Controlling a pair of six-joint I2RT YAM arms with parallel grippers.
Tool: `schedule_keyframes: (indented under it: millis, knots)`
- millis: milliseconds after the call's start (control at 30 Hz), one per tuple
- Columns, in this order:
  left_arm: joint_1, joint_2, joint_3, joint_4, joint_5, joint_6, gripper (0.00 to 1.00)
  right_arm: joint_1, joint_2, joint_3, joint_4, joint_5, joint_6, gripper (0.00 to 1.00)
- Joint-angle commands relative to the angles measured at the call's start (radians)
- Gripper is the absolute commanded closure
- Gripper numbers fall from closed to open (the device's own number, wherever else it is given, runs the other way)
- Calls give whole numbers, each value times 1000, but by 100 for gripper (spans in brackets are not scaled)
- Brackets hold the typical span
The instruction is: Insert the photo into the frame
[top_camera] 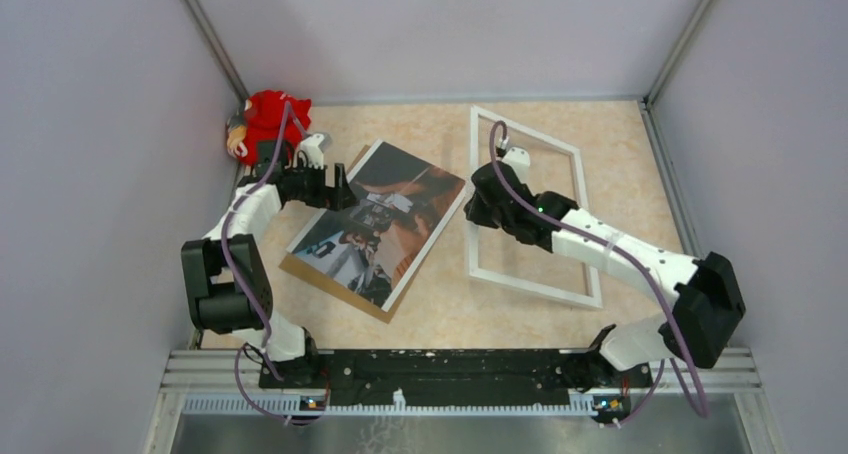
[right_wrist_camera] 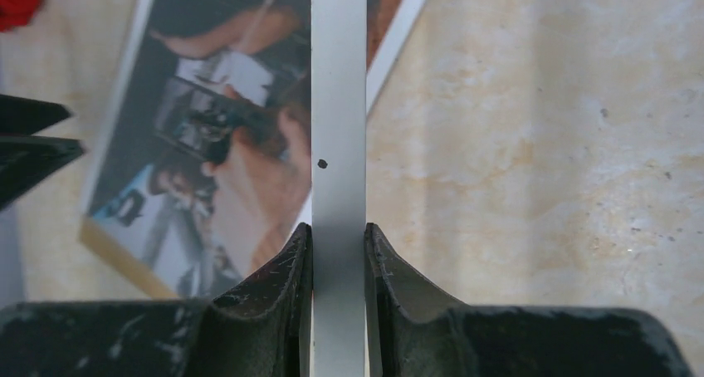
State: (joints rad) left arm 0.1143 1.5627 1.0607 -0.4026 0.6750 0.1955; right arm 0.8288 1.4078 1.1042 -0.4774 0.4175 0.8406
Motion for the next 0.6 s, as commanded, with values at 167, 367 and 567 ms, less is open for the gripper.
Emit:
schedule_keyframes:
  millis: [167,367,567]
  knots:
    - [-54,-42,-19,57,37,-25,1,12,-151,149,35,-160,83,100]
    - [-64,-62,-40,77,40,-29,1,11,-193,181,89,-239,137,100]
    - [-67,-65,-41,78,50,-34,1,11,-220,214,149,-299,192,100]
